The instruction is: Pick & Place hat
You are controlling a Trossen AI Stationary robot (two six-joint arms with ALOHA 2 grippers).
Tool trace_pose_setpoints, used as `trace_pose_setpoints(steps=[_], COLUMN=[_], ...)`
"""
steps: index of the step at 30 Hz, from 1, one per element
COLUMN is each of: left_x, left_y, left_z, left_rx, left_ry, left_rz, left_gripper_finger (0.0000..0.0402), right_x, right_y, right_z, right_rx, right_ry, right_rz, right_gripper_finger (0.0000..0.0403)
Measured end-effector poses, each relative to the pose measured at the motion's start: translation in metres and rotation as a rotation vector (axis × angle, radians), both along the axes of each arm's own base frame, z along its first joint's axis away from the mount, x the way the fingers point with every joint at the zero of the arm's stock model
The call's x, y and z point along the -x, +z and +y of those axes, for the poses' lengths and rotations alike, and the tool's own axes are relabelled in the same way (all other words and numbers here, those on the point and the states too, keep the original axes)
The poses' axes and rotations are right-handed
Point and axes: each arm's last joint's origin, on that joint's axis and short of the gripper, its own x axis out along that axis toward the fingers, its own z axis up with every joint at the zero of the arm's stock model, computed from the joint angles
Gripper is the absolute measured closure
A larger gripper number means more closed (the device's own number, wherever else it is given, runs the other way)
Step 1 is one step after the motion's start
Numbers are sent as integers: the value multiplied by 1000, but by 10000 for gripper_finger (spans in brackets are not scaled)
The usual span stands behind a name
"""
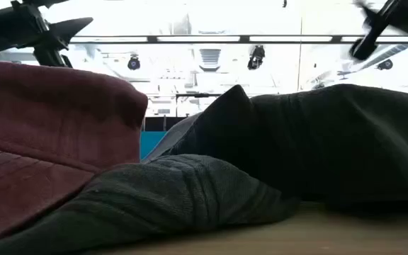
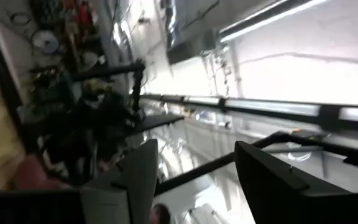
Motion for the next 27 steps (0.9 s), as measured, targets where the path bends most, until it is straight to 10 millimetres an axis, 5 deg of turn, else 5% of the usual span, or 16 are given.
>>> trace_pose_setpoints(steps=[10, 15, 19, 23, 27], left_x=[-22, -29, -32, -34, -34], left_y=[-19, -28, -33, -39, -44], left_z=[-16, -20, -22, -23, -24], left_rx=[6, -12, -34, -44, -53], left_ry=[-246, -322, -373, -424, -435], left_rz=[231, 318, 360, 419, 468], left_gripper_finger=[195, 195, 195, 195, 195], right_x=[-26, -37, -33, -34, -43], right_y=[-12, -30, -19, -1, -6], right_z=[7, 9, 7, 3, 1], right_rx=[-120, -212, -148, -108, -118], right_ry=[217, 251, 167, 141, 227], right_rz=[223, 761, 1159, 1367, 1510], right_gripper_finger=[349, 344, 344, 340, 314])
